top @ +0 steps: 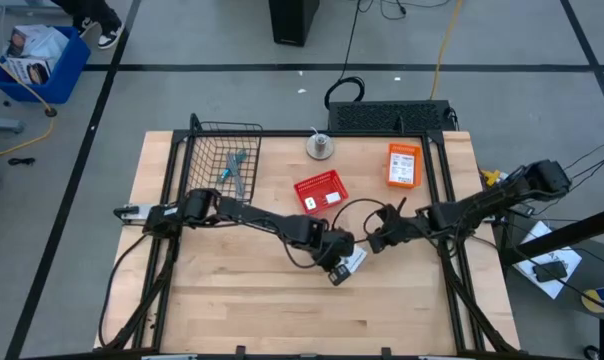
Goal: Pick and place items into bin
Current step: Put the white card reader box into the orange bin
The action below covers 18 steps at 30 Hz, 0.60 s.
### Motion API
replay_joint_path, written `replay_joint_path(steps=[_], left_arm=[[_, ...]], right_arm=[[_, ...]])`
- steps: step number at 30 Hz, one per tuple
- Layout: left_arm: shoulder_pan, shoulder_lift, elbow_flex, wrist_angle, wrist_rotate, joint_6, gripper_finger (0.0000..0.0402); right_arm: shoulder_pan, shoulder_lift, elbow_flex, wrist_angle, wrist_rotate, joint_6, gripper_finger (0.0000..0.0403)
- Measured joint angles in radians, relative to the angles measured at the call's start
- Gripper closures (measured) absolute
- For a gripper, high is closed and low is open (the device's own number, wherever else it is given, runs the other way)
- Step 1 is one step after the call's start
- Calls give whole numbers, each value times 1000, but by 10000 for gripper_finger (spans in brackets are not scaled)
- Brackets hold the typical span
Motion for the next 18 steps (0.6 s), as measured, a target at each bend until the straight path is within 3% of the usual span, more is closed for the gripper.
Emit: replay_joint_path(steps=[7,10,18], left_arm=[[-9,-2,-112,91,45,-69,398],[7,-3,-162,150,76,-108,399],[43,-10,-223,221,137,-132,399]], right_arm=[[-73,63,-5,8,-90,-55,403],[-84,136,-28,65,-167,-60,403],[-82,257,-53,329,-239,-45,403]])
